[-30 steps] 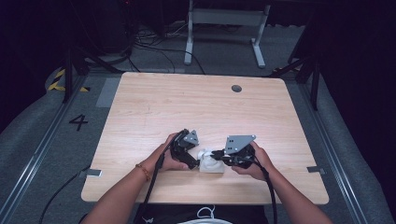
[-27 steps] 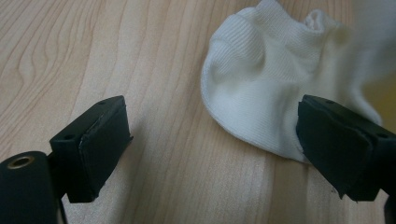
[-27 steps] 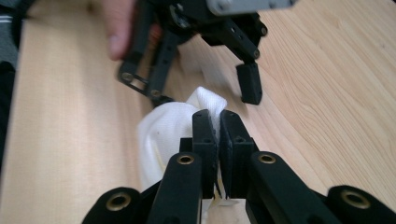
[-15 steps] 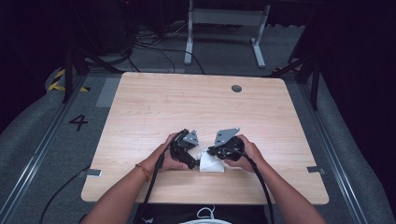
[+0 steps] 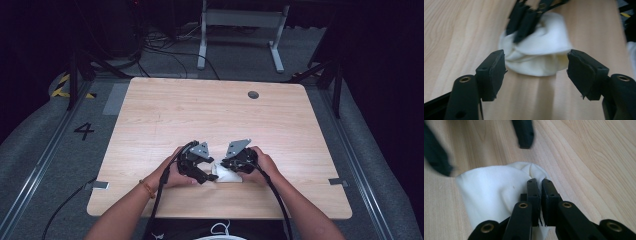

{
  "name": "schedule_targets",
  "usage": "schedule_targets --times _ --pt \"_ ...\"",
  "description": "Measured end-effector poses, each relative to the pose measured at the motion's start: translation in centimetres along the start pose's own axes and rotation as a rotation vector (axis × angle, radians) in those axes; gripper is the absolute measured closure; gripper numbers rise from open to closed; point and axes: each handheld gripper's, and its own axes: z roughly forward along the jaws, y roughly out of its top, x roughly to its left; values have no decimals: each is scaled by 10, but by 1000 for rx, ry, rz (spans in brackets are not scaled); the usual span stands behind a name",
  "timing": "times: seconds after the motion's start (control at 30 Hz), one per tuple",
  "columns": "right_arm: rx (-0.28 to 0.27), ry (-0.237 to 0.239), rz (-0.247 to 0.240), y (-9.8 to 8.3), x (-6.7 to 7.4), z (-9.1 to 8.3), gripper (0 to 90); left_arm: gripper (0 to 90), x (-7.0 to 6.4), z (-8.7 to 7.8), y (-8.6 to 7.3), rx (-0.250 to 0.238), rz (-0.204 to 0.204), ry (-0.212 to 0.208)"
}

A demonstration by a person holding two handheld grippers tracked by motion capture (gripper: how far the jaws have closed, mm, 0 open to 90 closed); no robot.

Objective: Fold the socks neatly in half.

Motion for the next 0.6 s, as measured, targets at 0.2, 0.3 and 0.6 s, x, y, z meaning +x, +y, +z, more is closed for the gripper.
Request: schedule_targets --times 0.2,0.3,0.6 --pt "-15 -2 24 -3 0 1 865 320 -24 18 -17 22 -111 18" --pt "-9 -11 28 -3 1 0 866 326 -26 25 -16 23 -112 52" --pt "-12 -37 84 -6 0 -1 864 633 -25 29 -10 34 -47 96"
